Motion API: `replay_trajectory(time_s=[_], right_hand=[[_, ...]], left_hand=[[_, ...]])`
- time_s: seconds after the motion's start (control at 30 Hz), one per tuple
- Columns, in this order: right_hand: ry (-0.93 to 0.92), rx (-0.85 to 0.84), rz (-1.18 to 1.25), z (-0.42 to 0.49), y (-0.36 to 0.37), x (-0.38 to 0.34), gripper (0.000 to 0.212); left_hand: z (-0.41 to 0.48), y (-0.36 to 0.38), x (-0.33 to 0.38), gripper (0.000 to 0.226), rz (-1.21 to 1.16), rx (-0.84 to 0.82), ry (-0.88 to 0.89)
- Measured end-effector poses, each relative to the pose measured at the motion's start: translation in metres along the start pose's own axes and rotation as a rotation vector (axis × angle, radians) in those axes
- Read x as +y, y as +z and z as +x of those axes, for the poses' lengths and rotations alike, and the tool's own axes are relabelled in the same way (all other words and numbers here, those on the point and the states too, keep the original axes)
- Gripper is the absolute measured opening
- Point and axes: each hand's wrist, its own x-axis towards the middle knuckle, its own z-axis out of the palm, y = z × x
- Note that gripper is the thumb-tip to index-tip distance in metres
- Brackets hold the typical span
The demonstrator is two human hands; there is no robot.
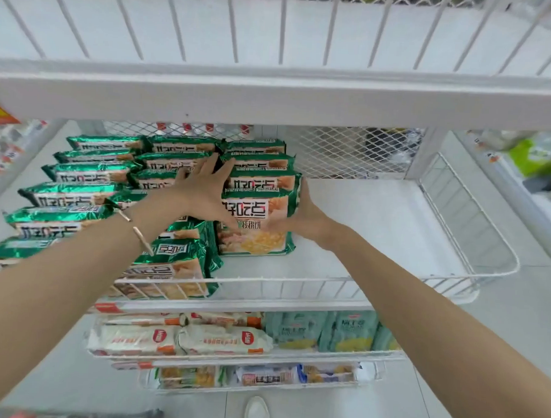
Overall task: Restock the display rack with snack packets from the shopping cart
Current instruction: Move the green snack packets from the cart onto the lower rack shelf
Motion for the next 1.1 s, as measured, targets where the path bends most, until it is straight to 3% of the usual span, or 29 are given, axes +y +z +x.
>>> replay_trajectory(time_s=[0.07, 0.13, 0.27, 0.33, 0.43, 0.5, 0.57, 0.9, 1.1], right_hand=[[-0.079, 0.132, -0.235, -0.017, -0.001, -0.001, 0.146], [-0.195, 0.147, -0.478, -0.028, 0.0, -0.002, 0.143], [-0.15, 0.165, -0.631, -0.043, 0.006, -0.011, 0.138], [-0.155, 0.278, -0.691, -0.063, 0.013, -0.022, 0.128], [-0.333, 0.338, -0.729, -0.108, 0.038, -0.042, 0.108], [-0.378, 0.26, -0.801, -0.14, 0.066, -0.052, 0.105], [-0.384, 0.171, -0.886, -0.167, 0.1, -0.058, 0.101], [-0.493, -0.288, -0.967, -0.241, 0.327, -0.06, 0.093], [-0.404, -0.475, -0.99, -0.255, 0.434, -0.058, 0.086]], left_hand=[[-0.002, 0.001, 0.002, 0.133, 0.008, 0.018, -0.002], [-0.003, 0.0, 0.005, 0.134, 0.002, 0.013, -0.006], [-0.024, -0.005, 0.003, 0.122, -0.083, 0.049, 0.037], [-0.052, -0.008, -0.004, 0.105, -0.159, 0.166, 0.059], [-0.113, -0.001, -0.028, 0.078, -0.29, 0.417, 0.002], [-0.159, 0.017, -0.051, 0.071, -0.381, 0.552, -0.111], [-0.209, 0.042, -0.071, 0.067, -0.482, 0.575, -0.254], [-0.425, 0.169, -0.172, 0.056, -0.627, 0.344, -0.702], [-0.489, 0.207, -0.251, 0.051, -0.745, 0.334, -0.784]])
